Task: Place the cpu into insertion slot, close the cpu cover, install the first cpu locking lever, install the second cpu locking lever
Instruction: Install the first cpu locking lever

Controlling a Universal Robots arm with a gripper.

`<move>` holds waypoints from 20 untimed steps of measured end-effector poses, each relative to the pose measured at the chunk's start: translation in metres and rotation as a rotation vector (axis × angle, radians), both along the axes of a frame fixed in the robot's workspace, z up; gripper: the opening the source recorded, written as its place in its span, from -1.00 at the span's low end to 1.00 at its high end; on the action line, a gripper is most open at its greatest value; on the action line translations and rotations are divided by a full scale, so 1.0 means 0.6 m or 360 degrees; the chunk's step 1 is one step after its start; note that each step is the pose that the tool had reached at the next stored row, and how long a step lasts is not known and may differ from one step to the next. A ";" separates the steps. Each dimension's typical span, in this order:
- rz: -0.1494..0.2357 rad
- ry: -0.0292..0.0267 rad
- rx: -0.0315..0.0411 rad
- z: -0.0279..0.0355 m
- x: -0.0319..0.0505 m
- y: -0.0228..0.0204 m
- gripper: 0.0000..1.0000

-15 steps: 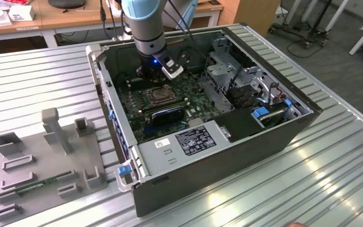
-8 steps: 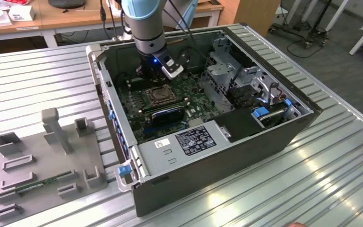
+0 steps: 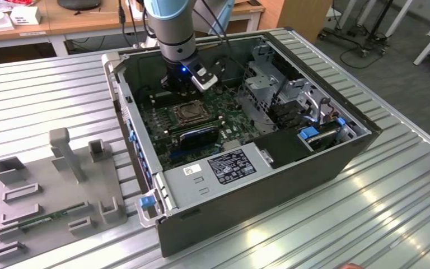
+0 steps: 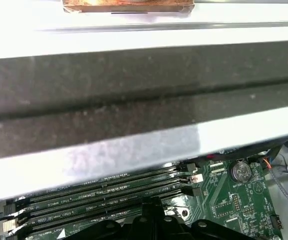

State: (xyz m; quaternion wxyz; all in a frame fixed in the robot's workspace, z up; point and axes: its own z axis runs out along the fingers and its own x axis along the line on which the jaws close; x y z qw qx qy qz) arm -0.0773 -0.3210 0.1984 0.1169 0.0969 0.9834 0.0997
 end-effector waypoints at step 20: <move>0.0000 -0.00014 0.0073 -0.016 0.000 -0.0091 -0.79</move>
